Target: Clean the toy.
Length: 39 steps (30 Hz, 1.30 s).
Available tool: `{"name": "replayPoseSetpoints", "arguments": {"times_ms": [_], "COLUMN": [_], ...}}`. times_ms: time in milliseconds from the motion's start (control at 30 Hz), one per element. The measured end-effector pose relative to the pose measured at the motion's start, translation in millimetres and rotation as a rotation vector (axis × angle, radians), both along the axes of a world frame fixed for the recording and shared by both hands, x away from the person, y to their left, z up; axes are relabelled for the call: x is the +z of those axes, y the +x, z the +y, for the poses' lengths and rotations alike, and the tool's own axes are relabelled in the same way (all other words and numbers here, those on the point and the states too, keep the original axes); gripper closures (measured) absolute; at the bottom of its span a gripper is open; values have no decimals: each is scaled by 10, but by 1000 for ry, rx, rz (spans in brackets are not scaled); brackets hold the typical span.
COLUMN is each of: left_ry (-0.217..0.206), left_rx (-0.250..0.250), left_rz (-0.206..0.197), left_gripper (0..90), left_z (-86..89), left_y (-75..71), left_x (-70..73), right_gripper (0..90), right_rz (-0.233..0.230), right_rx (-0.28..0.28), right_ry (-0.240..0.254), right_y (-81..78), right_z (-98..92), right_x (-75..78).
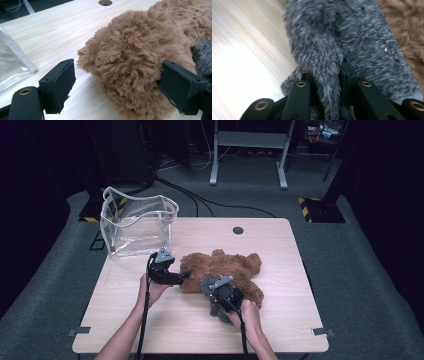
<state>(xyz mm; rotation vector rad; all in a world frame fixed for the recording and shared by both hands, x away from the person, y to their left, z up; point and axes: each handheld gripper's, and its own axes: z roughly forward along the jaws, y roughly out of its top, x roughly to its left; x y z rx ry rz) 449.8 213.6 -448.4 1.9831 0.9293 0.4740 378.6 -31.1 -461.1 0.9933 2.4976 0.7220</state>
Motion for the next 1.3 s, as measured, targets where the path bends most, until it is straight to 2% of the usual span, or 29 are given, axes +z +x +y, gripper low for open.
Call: {"name": "replayPoseSetpoints", "arguments": {"times_ms": [67, 200, 267, 367, 400, 533, 600, 633, 667, 733, 800, 933, 967, 1033, 1100, 1167, 1233, 1300], "left_ry": [-1, -5, -8, -4, -3, -5, -5, -8, -8, -8, -6, -4, -4, -5, 1, -2, 4, 2], "left_rx": [8, 24, 29, 32, 32, 32, 32, 33, 31, 31, 30, 25, 26, 23, 19, 21, 13, 14], "left_rz": [-2, -7, -5, -4, -1, 7, 5, 9, 6, 8, 9, 10, 9, 10, 14, 6, 7, 4], "left_gripper": [161, 161, 161, 162, 162, 162, 162, 162, 162, 162, 162, 162, 162, 162, 162, 162, 162, 162], "left_z": [26, 89, 110, 119, 117, 113, 114, 110, 104, 95, 84, 74, 68, 60, 57, 57, 66, 61], "left_y": [-2, 2, 7, 24, 29, 42, 49, 50, 55, 55, 58, 60, 59, 58, 53, 42, 38, 35], "left_x": [10, 43, 56, 56, 51, 36, 31, 29, 24, 18, 10, 1, -2, -3, 5, 13, 24, 27], "right_gripper": [738, 738, 738, 738, 738, 743, 743, 743, 743, 741, 739, 731, 729, 728, 729, 730, 732, 733], "right_rz": [-44, -113, -133, -130, -142, -38, -16, 33, 54, 69, 59, -3, -27, -46, -27, 23, 42, 38], "right_rx": [54, 119, 145, 141, 144, 109, 143, 140, 144, 135, 138, 125, 120, 99, 93, 94, 99, 93], "right_ry": [33, 71, 73, 85, 81, 105, 79, 69, 62, 76, 95, 153, 166, 186, 162, 129, 115, 124], "right_y": [-36, -56, -14, 54, 95, 187, 238, 243, 247, 226, 203, 125, 121, 133, 185, 229, 212, 179], "right_z": [49, 256, 379, 523, 557, 609, 602, 596, 582, 535, 483, 377, 362, 348, 364, 377, 356, 304], "right_x": [94, 224, 233, 186, 148, 9, -39, -70, -89, -81, -37, 91, 106, 108, 50, -30, -49, -11]}}
